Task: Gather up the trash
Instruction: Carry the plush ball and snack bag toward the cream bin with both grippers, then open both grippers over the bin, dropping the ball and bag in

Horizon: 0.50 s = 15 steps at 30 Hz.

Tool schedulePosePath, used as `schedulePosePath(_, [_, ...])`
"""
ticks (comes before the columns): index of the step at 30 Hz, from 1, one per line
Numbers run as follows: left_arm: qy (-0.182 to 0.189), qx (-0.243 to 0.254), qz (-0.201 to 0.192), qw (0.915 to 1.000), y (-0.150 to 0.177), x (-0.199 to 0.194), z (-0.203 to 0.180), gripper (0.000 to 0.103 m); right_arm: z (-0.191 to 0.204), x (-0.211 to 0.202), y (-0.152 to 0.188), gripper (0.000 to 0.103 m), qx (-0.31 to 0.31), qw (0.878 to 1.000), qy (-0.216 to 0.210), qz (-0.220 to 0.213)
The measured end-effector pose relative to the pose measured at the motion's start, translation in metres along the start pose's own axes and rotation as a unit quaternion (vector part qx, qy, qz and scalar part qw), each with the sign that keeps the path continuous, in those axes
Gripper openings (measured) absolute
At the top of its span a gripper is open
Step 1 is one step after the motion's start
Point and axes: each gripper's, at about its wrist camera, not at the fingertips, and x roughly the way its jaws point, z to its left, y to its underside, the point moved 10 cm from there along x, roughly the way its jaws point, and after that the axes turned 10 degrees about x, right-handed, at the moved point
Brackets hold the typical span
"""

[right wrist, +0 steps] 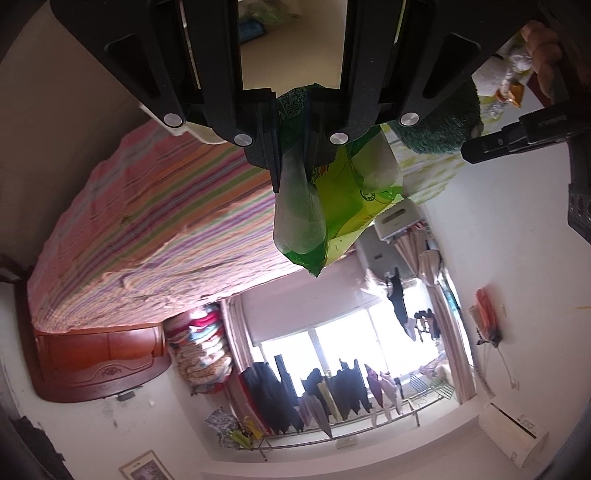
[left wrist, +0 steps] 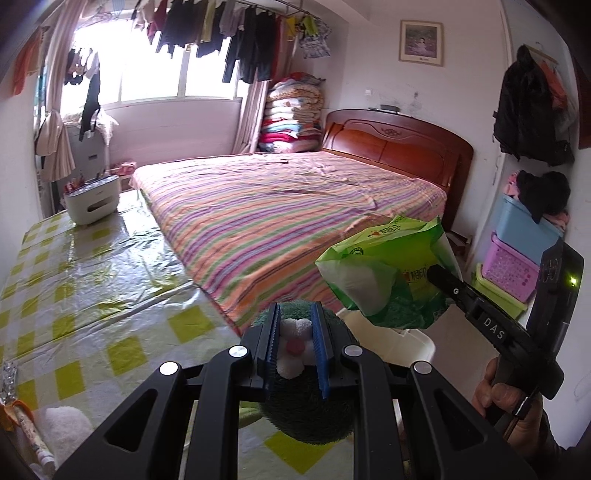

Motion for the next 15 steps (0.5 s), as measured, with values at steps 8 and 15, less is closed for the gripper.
schedulePosePath(8, [0.021,0.011,0.004,0.9997,-0.005,0.015,-0.024,0.017,-0.018,-0.006,0.001,0.01,-0.01,0.999,0.036,-0.006])
schedulePosePath(15, [0.031,0.014,0.01,0.9994,-0.003,0.025,-0.034,0.017,-0.036,-0.003,0.002,0.032,0.0,0.998,0.062,-0.001])
